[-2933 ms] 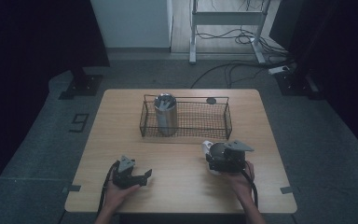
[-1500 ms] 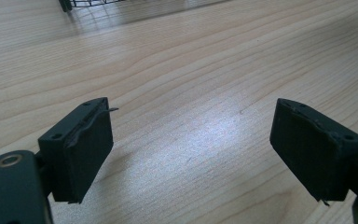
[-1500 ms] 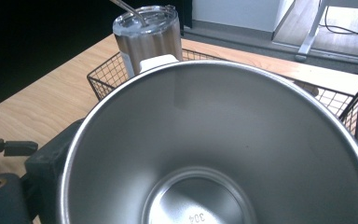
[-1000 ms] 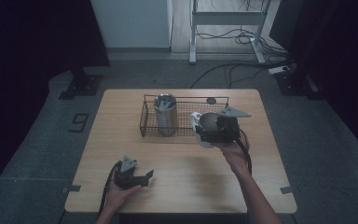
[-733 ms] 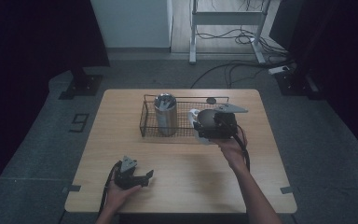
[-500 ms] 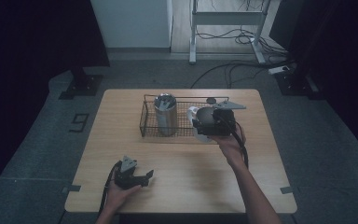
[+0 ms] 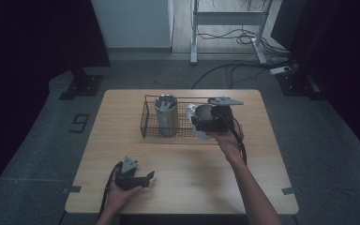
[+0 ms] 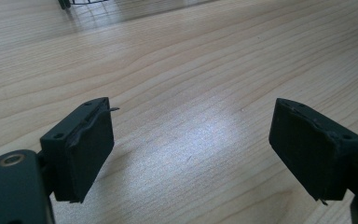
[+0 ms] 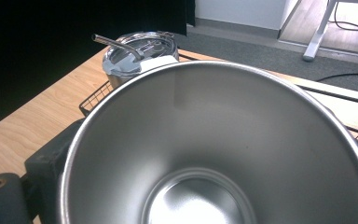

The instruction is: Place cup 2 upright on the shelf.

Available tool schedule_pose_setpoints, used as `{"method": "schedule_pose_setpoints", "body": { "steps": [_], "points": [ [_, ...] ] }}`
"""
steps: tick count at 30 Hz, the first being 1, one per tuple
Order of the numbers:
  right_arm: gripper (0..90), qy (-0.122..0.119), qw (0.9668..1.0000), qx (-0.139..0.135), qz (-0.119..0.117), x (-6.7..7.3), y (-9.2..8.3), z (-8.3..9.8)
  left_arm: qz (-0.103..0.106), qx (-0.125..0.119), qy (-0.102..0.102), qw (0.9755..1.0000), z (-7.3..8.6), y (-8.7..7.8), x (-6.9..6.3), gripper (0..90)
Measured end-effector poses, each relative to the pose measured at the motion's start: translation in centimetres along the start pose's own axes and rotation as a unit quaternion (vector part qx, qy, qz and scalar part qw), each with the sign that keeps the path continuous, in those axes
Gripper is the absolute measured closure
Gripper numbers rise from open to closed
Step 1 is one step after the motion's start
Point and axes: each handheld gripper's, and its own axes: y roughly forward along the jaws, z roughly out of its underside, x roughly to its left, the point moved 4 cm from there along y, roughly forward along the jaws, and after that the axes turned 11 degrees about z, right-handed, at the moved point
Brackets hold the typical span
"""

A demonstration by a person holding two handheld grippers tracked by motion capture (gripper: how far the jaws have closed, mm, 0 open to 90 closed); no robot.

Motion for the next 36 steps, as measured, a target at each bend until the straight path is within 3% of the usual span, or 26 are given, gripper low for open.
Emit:
{"method": "schedule_pose_setpoints", "body": {
  "steps": [36],
  "points": [
    [5.5,0.016,0.9997,0.009,0.015,-1.0,4.2,-1.9,-0.005,0.005,0.006,1.0,0.0,0.1,-0.1,14.4]
  ]
}}
